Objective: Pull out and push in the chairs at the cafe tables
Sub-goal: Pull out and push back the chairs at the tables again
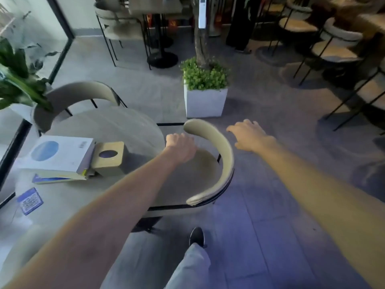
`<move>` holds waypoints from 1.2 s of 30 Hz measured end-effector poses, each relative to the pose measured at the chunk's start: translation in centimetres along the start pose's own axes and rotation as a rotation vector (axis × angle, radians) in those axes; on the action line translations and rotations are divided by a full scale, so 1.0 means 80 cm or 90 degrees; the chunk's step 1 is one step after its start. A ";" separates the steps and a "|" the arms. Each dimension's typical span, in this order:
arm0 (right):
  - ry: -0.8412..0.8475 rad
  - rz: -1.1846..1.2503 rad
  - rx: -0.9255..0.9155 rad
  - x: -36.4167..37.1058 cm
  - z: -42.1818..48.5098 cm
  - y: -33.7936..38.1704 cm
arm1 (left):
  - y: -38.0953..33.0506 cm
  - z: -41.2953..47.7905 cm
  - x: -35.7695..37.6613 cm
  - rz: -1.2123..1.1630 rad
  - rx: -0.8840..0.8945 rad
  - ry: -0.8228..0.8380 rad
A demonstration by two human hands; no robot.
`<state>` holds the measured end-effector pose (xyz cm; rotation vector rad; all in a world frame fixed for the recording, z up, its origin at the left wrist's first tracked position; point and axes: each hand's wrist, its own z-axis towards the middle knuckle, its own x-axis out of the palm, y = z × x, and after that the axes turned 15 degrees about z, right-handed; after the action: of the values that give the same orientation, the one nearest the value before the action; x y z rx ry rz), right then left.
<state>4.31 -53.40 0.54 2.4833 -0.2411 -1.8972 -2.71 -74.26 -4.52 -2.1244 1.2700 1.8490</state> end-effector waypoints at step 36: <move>0.211 -0.285 -0.684 0.059 0.322 -0.117 | -0.225 0.143 -0.032 -0.400 -0.655 0.308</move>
<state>-18.15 -42.47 -11.76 2.0306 1.0936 -1.1053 -1.00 -54.99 -13.75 -3.0103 -0.5691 1.8864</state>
